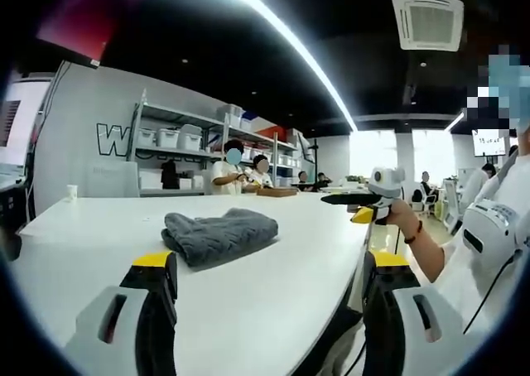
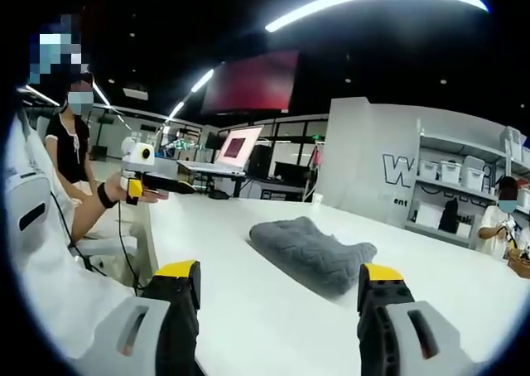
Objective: Open the folded towel by lifting each exposed corner and separating the folded layers until the towel lies flat within the target outline without major curled edges
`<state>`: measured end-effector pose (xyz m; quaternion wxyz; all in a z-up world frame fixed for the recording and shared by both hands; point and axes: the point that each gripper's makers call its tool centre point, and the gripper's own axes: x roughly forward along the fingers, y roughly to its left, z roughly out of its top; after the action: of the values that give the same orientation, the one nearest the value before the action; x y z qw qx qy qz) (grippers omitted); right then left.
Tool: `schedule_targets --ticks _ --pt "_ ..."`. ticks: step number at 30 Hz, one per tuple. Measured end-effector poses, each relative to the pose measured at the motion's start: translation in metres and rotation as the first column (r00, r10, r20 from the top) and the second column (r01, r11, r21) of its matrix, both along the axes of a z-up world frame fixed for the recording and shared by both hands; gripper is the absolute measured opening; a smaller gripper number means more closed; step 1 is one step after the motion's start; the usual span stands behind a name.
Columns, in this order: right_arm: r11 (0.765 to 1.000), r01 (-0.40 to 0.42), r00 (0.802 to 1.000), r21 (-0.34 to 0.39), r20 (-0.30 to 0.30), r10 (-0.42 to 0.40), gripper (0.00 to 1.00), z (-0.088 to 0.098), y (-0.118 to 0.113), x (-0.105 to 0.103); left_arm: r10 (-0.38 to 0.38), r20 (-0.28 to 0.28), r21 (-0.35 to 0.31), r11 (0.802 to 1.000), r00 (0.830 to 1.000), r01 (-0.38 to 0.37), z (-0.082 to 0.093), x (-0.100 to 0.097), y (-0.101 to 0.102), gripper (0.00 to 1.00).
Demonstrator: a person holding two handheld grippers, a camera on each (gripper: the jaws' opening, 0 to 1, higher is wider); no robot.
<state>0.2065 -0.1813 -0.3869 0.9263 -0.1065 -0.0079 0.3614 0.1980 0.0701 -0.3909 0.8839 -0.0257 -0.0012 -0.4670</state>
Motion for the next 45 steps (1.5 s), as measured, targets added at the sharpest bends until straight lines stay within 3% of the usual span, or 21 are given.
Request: schedule_targets --ticks 11,26,35,45 --pt "1.000 -0.002 1.000 -0.009 -0.002 0.002 0.76 -0.001 0.003 0.000 0.023 -0.011 0.034 0.999 1.000 -0.022 -0.009 0.005 0.004 0.91" --pt "1.000 -0.010 1.000 -0.010 0.006 0.010 0.76 0.005 0.006 0.003 0.010 -0.016 0.026 1.000 1.000 -0.010 -0.006 0.008 0.000 0.90" --pt "1.000 -0.013 1.000 -0.009 0.008 0.013 0.75 0.009 0.009 0.007 0.042 -0.017 0.082 0.996 0.999 -0.041 -0.013 0.019 0.001 0.90" --pt "1.000 -0.012 1.000 -0.013 0.005 0.012 0.73 0.013 0.010 0.012 0.051 -0.021 0.077 0.996 0.998 -0.049 -0.010 0.029 0.001 0.90"
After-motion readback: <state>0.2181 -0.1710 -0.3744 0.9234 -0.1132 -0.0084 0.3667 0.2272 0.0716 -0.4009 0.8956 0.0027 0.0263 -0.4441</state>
